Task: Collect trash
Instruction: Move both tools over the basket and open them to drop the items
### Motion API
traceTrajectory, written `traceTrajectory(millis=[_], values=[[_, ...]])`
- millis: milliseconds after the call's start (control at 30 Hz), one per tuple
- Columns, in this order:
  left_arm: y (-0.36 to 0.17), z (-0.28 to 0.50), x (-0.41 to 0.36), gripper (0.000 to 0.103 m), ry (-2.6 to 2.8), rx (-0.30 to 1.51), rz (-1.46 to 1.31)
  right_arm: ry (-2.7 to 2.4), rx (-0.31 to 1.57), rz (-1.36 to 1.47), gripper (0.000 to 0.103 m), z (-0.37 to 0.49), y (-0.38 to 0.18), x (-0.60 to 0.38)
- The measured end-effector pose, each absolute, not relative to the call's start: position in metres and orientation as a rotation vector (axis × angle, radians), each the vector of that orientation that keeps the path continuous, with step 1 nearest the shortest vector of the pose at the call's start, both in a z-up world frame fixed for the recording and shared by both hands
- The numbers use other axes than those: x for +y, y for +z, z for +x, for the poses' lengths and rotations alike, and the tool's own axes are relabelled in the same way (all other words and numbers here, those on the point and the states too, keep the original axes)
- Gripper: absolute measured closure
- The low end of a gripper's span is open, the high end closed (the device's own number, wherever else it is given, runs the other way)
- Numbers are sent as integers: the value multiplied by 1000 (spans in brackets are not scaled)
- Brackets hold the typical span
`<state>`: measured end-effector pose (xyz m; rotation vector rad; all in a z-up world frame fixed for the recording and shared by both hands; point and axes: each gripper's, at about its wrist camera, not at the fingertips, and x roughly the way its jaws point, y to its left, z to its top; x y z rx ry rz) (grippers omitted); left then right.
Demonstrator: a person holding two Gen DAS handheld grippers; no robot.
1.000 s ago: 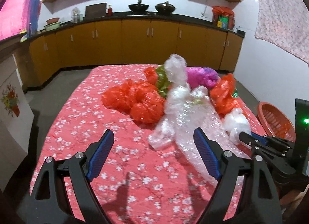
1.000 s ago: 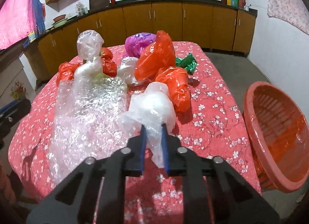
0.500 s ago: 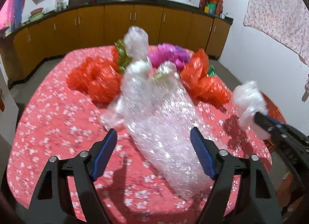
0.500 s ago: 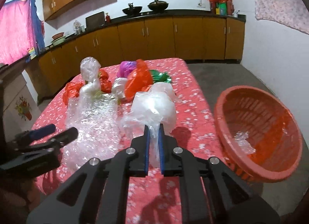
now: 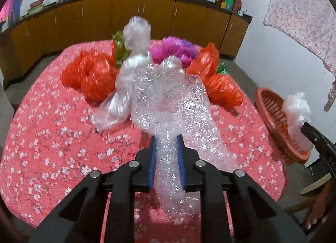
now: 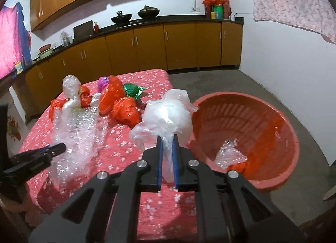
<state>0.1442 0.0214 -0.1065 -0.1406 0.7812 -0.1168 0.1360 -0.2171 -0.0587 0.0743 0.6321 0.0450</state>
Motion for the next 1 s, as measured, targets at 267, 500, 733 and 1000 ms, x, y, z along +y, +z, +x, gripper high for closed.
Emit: traceTrajectory(millis=[267, 500, 733, 1000], values=[[-68, 138, 16, 86, -129, 683, -127, 25, 602, 89, 93, 131, -51, -227], [-43, 149, -4, 86, -177, 626, -103, -14, 584, 117, 93, 126, -47, -247], [-33, 165, -43, 86, -257, 606, -61, -84, 571, 139, 93, 125, -42, -276], [-32, 179, -107, 86, -396, 596, 31, -193, 556, 182, 93, 129, -38, -323]])
